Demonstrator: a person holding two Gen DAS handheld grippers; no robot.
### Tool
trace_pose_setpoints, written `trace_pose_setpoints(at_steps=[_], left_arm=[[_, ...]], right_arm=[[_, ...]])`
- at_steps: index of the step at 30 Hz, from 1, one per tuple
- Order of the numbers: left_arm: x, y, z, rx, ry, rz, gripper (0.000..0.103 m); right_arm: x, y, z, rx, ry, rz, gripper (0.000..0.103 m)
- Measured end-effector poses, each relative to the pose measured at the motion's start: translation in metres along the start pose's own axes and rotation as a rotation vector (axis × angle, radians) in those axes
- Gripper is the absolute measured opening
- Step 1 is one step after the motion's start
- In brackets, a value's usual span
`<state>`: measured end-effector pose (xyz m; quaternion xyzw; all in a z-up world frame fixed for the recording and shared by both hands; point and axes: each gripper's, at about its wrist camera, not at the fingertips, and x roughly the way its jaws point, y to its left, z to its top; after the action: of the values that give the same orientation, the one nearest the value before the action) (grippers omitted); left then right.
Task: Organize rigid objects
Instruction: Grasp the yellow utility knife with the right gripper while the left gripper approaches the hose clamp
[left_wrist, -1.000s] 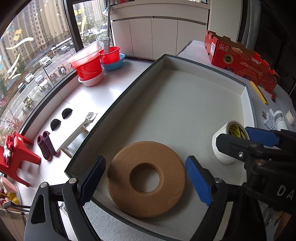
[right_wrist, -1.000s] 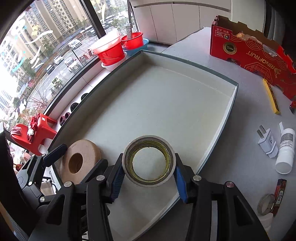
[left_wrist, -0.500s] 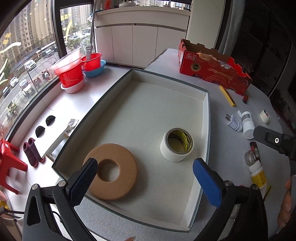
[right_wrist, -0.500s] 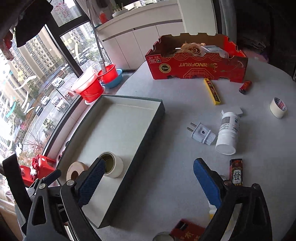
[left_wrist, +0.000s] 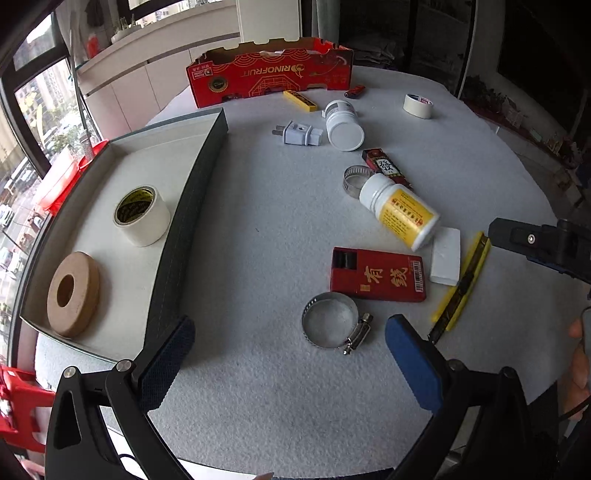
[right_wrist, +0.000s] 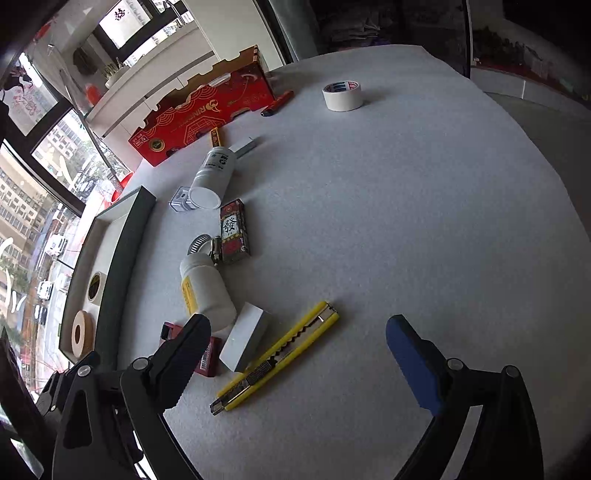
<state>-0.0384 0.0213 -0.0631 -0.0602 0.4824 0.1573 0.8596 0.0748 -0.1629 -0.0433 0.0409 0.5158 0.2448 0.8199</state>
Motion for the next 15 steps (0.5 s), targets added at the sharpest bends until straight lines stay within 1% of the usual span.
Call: trace_pose_setpoints(at_steps=[3,6,7,10,12,14,15], left_arm=[[0.009,-0.005,-0.006,0.024,0.016,0.003,0.103],[0.020,-0.009,-0.004,0.041,0.025,0.024,0.103],[0.020,-0.008,-0.001,0.035,0.013,0.019,0.103],[0.023,-0.007,0.004,0.036,-0.001,0.049,0.103],[0.024,-0.004,0.006,0.031,-0.008,0.064,0.103],[0.025,0.000,0.006,0.017,-0.008,0.053,0.103],[0.025,0.002,0.006,0.010,-0.008,0.046,0.103]], right_arm=[[-0.002,-0.005,-0.014,-0.022,-0.013,-0.016,0.097],[-0.001,-0.009,-0.025,-0.035,-0.015,-0.035,0.097],[0.000,-0.010,-0.027,-0.029,-0.013,-0.033,0.097],[0.003,-0.012,-0.032,-0.009,0.009,-0.021,0.097],[0.003,-0.007,-0.033,-0.030,0.004,-0.040,0.097],[0.009,0.002,-0.030,-0.059,0.013,-0.061,0.097],[0.013,0.008,-0.029,-0.074,0.017,-0.085,0.097]])
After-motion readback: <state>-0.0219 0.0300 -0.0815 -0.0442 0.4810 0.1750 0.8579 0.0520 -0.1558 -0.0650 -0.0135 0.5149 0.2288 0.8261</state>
